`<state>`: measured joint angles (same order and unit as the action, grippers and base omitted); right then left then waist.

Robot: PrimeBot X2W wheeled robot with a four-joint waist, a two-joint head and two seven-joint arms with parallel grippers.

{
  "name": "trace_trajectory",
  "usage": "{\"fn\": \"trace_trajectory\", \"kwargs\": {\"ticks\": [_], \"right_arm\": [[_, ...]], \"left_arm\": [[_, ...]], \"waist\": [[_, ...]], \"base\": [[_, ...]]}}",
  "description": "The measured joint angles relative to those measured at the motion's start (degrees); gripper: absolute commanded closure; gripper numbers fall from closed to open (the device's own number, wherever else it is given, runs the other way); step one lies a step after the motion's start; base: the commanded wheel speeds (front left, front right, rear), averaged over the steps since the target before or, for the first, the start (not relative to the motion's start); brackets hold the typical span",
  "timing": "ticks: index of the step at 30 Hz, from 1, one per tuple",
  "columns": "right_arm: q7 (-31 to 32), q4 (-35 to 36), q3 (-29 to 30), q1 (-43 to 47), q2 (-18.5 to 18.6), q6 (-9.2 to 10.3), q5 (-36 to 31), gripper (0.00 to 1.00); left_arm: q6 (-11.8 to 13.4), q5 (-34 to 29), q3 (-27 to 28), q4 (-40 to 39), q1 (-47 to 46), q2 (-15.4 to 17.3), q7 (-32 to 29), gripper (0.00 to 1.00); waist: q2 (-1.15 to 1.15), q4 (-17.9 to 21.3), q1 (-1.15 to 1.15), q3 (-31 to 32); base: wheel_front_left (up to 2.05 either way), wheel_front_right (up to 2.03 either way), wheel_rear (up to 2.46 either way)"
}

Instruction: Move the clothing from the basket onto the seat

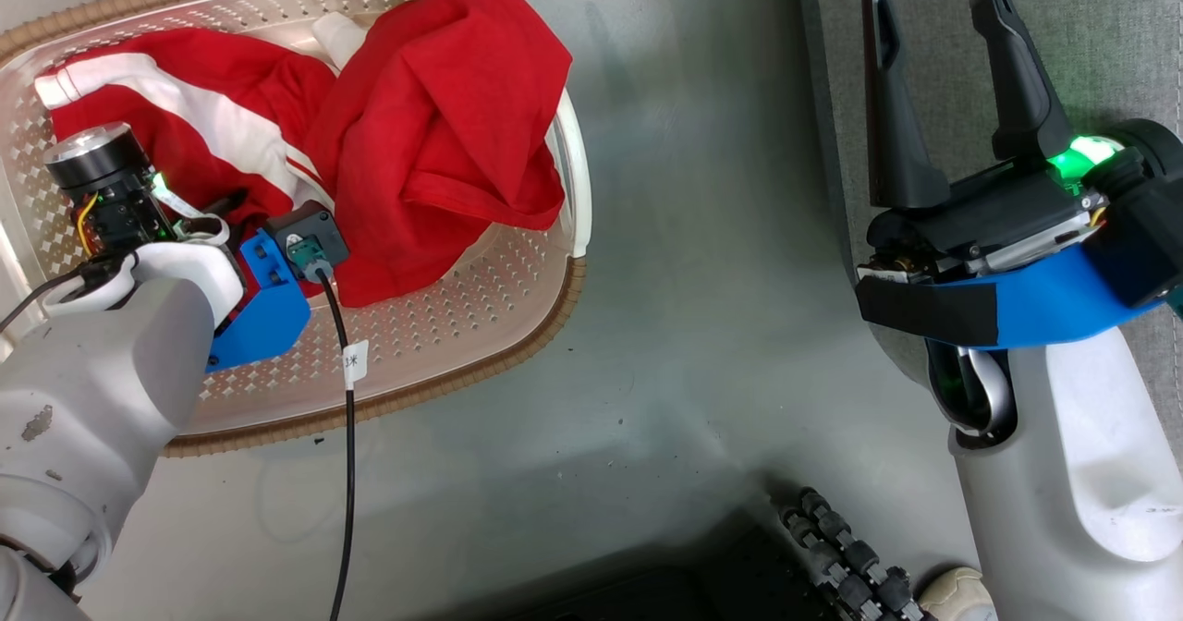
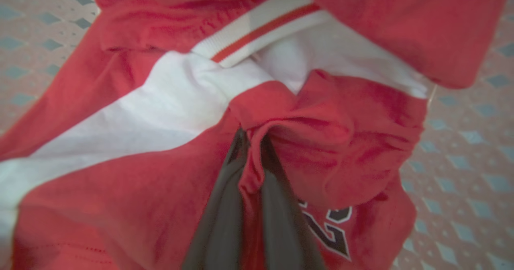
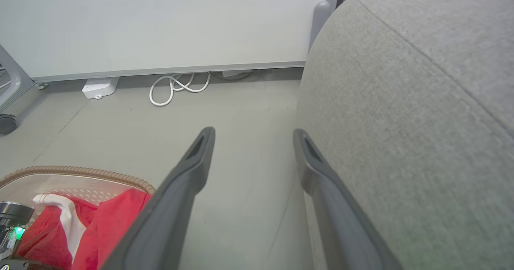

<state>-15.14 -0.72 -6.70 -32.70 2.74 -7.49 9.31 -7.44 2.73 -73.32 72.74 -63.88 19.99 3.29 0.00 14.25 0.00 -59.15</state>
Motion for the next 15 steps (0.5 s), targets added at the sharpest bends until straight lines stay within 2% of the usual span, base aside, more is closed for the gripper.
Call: {"fn": "trace_trajectory", "kwargs": {"ticks": [15], "right_arm": [[0.0, -1.4, 1.2, 0.1, 0.0, 0.0, -0.4, 0.0]], "left_arm": [[0.0, 4.8, 0.0, -0.9, 1.5, -3.7, 2.7, 1.0]], "waist": [[0.0, -1.7, 0.0, 5.0]], "base": [[0.0, 0.0, 0.0]]}}
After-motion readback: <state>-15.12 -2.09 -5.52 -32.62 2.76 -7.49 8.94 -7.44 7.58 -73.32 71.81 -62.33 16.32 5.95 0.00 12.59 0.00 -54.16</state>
